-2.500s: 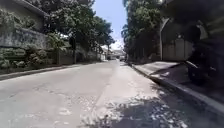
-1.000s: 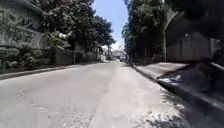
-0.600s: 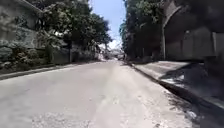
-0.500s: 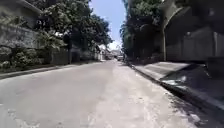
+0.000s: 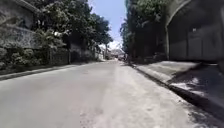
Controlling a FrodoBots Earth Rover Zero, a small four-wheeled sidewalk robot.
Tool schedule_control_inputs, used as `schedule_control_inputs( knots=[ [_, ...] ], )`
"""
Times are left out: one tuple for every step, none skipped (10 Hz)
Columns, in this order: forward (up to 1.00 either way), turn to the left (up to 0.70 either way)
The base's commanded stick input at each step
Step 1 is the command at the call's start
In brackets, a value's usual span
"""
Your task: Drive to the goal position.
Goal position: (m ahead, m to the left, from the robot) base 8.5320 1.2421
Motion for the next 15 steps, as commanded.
schedule_control_inputs(
  knots=[
    [0.7,0.0],
    [0.7,0.0],
    [0.7,0.0],
    [0.7,0.0],
    [0.7,0.0],
    [0.7,0.0],
    [0.7,0.0],
    [0.85,0.0],
    [0.85,0.0],
    [0.85,0.0],
    [0.85,0.0],
    [0.85,0.0],
    [0.85,0.0],
    [0.85,0.0],
    [0.95,0.0]
  ],
)
